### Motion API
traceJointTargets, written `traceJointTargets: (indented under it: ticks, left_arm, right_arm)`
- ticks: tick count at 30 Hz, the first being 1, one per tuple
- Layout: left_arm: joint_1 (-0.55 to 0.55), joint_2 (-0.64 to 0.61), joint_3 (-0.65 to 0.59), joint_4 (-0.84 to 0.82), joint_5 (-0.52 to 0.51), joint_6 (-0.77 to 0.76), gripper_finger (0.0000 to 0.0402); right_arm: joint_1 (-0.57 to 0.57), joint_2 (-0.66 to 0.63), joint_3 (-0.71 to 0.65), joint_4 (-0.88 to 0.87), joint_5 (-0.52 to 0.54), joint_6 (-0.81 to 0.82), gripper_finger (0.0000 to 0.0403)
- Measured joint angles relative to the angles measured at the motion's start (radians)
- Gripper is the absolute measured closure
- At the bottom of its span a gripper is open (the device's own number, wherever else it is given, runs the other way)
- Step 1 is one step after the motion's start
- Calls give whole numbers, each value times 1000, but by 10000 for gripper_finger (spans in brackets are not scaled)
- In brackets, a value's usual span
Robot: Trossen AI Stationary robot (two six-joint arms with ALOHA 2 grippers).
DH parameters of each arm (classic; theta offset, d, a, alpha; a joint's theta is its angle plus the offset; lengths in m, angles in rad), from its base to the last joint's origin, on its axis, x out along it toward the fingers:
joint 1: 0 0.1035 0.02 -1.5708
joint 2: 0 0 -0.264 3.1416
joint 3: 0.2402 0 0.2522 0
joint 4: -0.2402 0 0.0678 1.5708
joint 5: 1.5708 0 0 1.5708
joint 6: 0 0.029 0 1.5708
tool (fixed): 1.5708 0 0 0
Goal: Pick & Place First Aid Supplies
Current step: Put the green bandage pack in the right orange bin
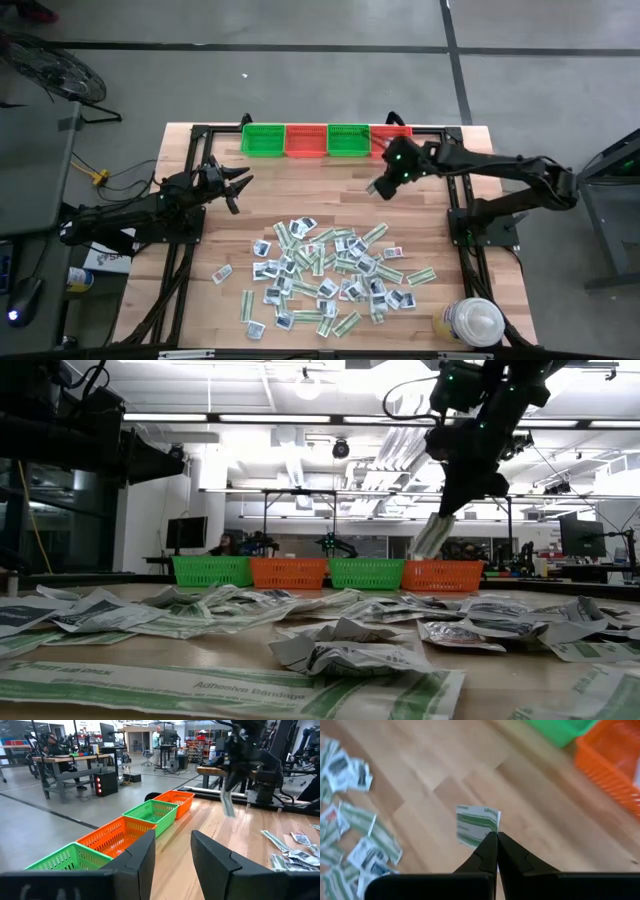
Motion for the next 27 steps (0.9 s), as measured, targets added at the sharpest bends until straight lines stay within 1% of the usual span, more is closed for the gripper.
traceJointTargets:
  ticks: [6,10,16,19,22,27]
  left_arm:
    - [0,0,0,0,0,0,279]
    - [0,0,0,0,0,0,279]
    - [0,0,0,0,0,0,279]
    - [0,0,0,0,0,0,279]
    - [0,0,0,0,0,0,279]
    - [0,0,0,0,0,0,279]
  right_arm:
    - [-106,-30,0,7,32,24,403]
    - [-178,-30,0,13,49,87,403]
    - [-272,-30,1,74,124,169,403]
    - [-308,-30,1,73,171,206,403]
    - [-331,-13,2,75,197,246,403]
    - [-352,51,2,134,201,293,403]
